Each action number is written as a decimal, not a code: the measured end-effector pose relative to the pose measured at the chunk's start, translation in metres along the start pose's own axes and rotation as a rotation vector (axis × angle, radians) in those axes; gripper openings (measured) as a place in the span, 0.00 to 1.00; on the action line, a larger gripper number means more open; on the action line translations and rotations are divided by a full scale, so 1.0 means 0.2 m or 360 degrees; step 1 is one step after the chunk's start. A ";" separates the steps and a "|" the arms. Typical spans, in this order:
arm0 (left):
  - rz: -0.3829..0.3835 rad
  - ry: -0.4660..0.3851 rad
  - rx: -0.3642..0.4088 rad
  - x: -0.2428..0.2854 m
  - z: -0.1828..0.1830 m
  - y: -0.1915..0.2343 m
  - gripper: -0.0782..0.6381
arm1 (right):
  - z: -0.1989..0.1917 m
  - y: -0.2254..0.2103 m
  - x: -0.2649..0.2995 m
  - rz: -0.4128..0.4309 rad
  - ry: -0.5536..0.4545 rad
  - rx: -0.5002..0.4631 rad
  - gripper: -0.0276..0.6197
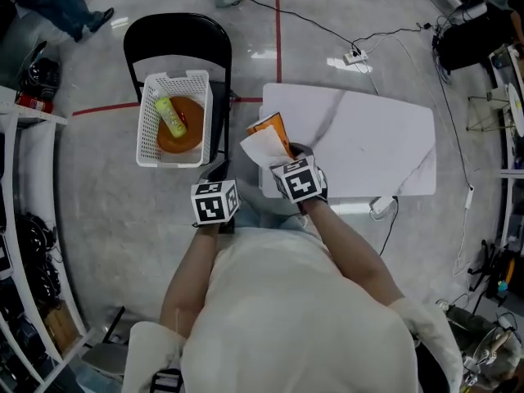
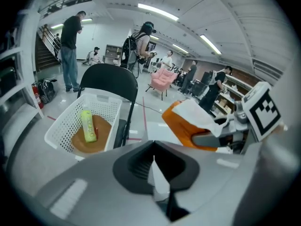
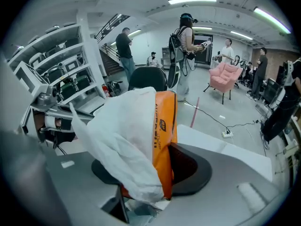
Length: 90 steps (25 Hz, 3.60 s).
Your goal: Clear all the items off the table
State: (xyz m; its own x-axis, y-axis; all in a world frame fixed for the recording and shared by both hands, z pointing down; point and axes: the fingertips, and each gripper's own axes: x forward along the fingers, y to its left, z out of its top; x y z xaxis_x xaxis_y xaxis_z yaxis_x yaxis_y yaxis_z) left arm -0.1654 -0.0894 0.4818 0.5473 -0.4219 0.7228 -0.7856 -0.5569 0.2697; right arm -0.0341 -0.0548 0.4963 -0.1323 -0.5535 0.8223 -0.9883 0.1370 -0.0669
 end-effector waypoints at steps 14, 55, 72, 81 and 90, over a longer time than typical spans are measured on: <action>0.0213 -0.0075 -0.0274 -0.07 0.10 0.61 0.12 | 0.41 0.42 0.34 0.0206 0.0035 -0.0298 0.43; 0.0378 0.0017 -0.0595 0.00 -0.05 1.43 0.12 | 0.62 1.14 1.09 0.0498 0.0325 -0.0549 0.43; 0.0400 0.0003 -0.0639 0.01 -0.06 1.48 0.12 | 0.65 1.21 1.16 0.0538 0.0283 -0.0514 0.59; 0.0393 0.0002 -0.0623 0.00 -0.06 1.47 0.12 | 0.68 1.21 1.12 0.0531 0.0249 -0.0498 0.57; 0.0372 -0.0011 -0.0590 -0.02 -0.05 1.42 0.12 | 0.65 1.20 1.07 0.0515 0.0213 -0.0503 0.43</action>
State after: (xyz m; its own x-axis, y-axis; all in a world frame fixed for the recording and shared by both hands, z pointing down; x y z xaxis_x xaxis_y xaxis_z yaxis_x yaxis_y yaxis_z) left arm -0.3941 -0.2393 0.5613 0.3436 -0.5115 0.7876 -0.9383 -0.1521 0.3105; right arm -0.3091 -0.2481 0.5823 -0.3984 -0.3330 0.8546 -0.8235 0.5401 -0.1735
